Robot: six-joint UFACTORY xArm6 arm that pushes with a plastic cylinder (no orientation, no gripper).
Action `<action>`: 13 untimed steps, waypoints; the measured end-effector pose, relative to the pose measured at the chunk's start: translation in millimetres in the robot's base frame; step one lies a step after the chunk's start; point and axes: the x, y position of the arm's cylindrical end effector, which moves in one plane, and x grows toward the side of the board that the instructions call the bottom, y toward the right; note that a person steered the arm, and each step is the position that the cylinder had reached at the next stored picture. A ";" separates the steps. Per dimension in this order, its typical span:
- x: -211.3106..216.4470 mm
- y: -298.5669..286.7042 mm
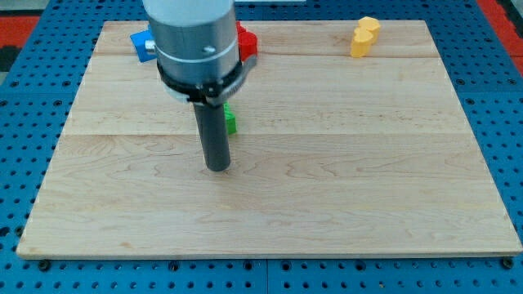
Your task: Push the yellow hexagon to the top left of the red star
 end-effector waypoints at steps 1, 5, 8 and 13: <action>16.2 37.9; -124.5 232.5; -177.2 285.3; -293.5 204.0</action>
